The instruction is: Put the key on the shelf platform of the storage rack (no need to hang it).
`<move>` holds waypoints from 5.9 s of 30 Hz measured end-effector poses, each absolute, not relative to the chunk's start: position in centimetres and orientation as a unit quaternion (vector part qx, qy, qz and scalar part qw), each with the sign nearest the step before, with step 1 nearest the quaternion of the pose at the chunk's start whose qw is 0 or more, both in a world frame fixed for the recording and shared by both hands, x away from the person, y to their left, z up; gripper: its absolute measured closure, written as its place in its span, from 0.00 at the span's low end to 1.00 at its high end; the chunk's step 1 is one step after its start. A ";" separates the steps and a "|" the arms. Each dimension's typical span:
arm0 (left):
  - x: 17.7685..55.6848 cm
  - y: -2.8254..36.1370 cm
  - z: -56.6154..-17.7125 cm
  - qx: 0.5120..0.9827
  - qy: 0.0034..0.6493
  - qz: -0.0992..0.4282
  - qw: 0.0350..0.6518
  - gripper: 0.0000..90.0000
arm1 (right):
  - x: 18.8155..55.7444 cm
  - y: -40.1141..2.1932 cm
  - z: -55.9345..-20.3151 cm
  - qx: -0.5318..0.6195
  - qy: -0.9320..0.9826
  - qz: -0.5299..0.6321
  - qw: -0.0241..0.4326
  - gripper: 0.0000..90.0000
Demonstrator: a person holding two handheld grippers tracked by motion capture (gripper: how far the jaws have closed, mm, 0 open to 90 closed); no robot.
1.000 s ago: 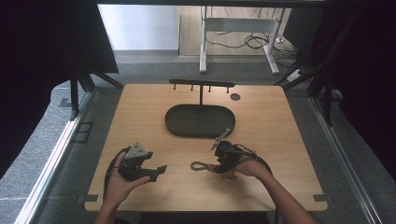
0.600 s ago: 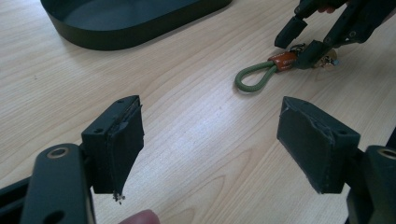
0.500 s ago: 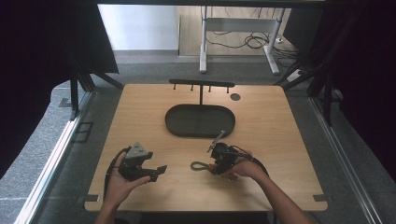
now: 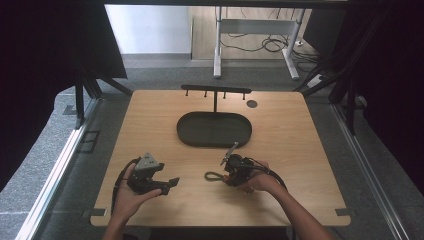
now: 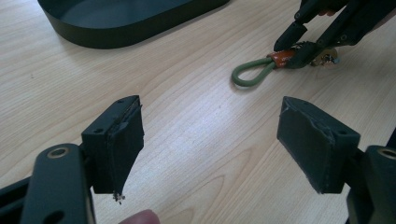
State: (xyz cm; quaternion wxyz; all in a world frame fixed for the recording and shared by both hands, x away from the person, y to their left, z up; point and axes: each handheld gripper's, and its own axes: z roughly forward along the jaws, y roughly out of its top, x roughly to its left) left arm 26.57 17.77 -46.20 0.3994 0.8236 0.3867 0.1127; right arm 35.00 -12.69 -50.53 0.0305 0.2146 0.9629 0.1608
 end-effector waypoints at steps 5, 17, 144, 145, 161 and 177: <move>26.6 17.8 -46.2 0.824 0.386 0.111 0.398 0.26 | 35.0 -12.8 -50.6 0.216 0.962 0.164 0.033 0.73; 26.6 18.0 -46.2 0.822 0.388 0.113 0.401 0.26 | 35.2 -13.0 -50.3 0.228 0.959 0.163 0.035 0.74; 26.7 18.3 -46.2 0.824 0.387 0.112 0.399 0.26 | 44.1 -14.9 -39.7 0.295 0.921 0.230 0.109 0.74; 26.7 18.3 -46.2 0.824 0.387 0.111 0.399 0.26 | 44.1 -14.9 -39.7 0.295 0.921 0.230 0.109 0.74; 26.7 18.6 -46.1 0.821 0.389 0.112 0.402 0.26 | 45.7 -14.2 -39.5 0.302 0.919 0.231 0.106 0.74; 26.7 18.6 -46.1 0.820 0.389 0.112 0.405 0.26 | 47.1 -13.6 -39.8 0.304 0.919 0.229 0.102 0.74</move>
